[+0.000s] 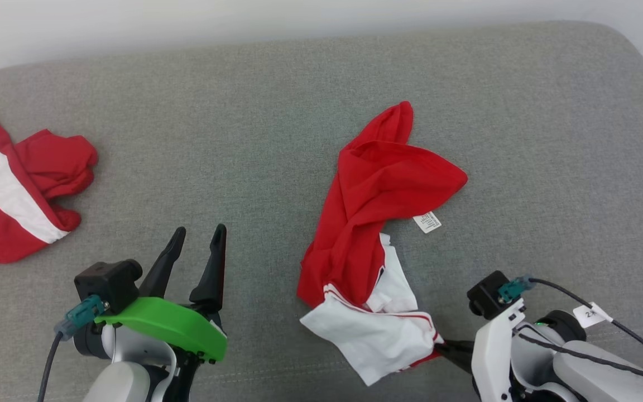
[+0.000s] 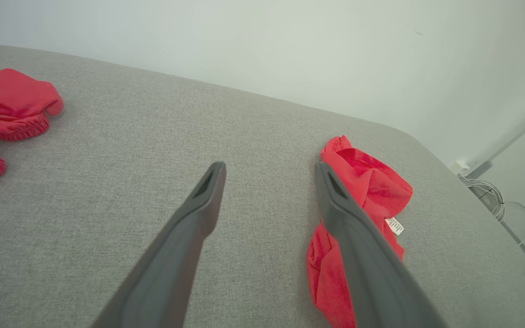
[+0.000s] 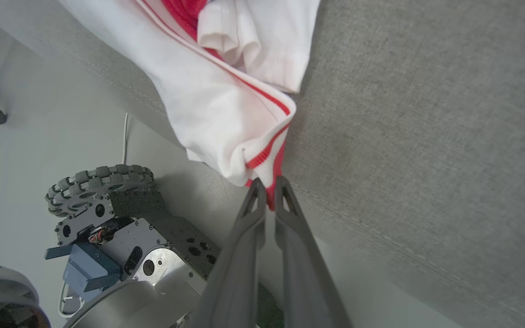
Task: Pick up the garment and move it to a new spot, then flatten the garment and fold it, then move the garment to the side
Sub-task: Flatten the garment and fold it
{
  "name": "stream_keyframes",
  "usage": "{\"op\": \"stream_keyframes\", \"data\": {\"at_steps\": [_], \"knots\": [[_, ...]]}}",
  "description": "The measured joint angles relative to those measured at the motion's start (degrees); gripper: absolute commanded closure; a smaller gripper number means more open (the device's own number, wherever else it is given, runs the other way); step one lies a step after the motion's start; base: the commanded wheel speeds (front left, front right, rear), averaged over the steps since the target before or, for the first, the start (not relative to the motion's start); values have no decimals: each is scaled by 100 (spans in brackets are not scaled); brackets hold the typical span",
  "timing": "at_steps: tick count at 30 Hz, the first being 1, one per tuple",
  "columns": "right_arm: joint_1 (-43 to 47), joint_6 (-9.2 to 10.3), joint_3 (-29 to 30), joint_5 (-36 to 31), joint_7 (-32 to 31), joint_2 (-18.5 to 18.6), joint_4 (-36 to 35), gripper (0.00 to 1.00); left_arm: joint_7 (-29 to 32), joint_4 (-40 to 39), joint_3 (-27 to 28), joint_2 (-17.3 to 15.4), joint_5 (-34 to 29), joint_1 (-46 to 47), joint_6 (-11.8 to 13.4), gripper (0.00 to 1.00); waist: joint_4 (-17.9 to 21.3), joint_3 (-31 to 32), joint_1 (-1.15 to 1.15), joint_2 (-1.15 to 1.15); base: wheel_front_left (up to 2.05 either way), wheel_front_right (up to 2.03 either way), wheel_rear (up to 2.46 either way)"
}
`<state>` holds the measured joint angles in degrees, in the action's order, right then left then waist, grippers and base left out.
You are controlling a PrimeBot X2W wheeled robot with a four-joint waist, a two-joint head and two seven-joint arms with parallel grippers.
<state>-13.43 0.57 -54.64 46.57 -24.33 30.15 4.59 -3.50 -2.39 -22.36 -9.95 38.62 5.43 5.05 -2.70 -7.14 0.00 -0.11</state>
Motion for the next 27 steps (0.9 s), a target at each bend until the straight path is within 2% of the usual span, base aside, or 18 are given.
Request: {"op": "stream_keyframes", "data": {"at_steps": [10,19,24,27], "knots": [[13,404,598,154,9,621,276,100,0,-2,2,8,0,18,0,0,53,-33,0,0,0,0,0],[134,561,1172,275,279,979,568,100,-1,2,14,7,0,19,1,0,114,-47,0,0,0,0,0],[102,609,1314,34,463,1181,745,100,0,-7,20,3,-13,20,1,0,227,-65,0,0,0,0,0],[85,609,1419,-13,572,1129,751,100,49,-10,-10,-1,-23,39,1,0,301,-87,0,0,0,0,0]]}}
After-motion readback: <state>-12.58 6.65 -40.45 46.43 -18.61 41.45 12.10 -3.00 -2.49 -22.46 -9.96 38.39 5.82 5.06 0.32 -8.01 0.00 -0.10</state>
